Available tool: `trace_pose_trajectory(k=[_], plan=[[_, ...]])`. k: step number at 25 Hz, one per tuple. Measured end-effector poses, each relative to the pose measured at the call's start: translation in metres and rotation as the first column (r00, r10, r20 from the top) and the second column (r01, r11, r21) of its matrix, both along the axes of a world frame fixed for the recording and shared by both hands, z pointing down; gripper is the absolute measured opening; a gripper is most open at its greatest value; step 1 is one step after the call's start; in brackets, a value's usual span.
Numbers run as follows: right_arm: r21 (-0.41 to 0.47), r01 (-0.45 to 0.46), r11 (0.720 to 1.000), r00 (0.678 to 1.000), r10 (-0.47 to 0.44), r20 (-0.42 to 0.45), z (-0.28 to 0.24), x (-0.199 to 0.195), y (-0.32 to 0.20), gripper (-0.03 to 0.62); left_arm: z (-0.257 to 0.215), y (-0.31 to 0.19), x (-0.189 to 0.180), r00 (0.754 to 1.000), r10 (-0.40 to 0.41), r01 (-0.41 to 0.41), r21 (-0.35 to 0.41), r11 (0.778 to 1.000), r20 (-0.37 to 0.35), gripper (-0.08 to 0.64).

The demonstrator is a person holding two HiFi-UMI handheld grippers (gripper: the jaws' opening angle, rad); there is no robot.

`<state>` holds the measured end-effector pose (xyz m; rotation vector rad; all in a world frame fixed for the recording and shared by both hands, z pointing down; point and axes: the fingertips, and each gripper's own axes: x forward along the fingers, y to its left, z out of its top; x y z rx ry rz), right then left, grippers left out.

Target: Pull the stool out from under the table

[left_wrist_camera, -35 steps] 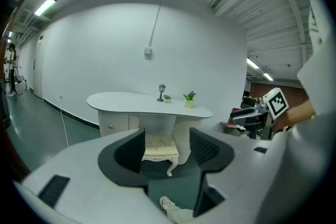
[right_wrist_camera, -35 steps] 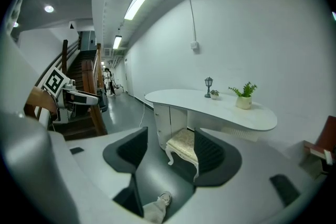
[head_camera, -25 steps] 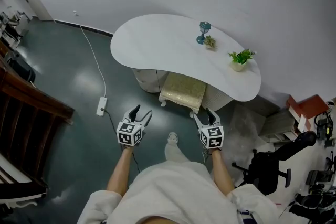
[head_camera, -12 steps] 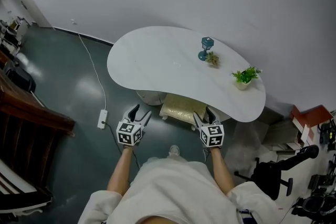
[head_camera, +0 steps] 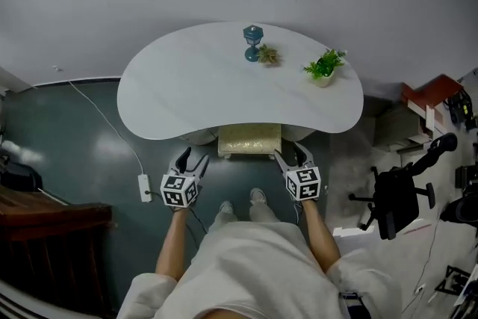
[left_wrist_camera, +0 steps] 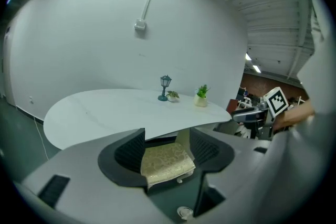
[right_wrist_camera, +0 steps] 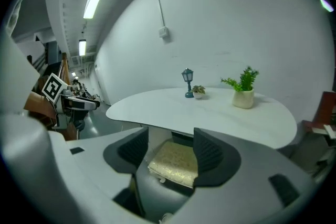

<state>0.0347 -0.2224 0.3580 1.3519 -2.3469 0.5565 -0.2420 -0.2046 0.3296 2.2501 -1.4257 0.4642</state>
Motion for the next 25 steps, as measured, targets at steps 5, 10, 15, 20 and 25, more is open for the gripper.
trace_pose_trajectory(k=[5, 10, 15, 20, 25], plan=[[-0.025, -0.146, 0.989, 0.989, 0.146, -0.026, 0.007, 0.007, 0.035, 0.25, 0.018, 0.005, -0.007, 0.992, 0.126, -0.126, -0.024, 0.992, -0.021, 0.264], [-0.048, -0.228, 0.973, 0.973, 0.225, -0.058, 0.017, 0.003, 0.074, 0.25, 0.045, 0.019, -0.023, 0.982, 0.18, -0.182, -0.048, 0.982, -0.051, 0.264], [-0.077, -0.242, 0.967, 0.968, 0.234, -0.094, 0.031, 0.004, 0.108, 0.25, 0.071, 0.037, -0.029, 0.981, 0.18, -0.185, -0.073, 0.98, -0.068, 0.264], [-0.092, -0.187, 0.978, 0.979, 0.178, -0.094, 0.053, 0.013, 0.118, 0.25, 0.089, 0.053, -0.02, 0.988, 0.146, -0.15, -0.081, 0.985, -0.057, 0.264], [-0.105, -0.123, 0.987, 0.991, 0.116, -0.067, 0.1, 0.026, 0.115, 0.25, 0.13, 0.069, -0.01, 0.996, 0.089, -0.092, -0.116, 0.989, -0.032, 0.264]])
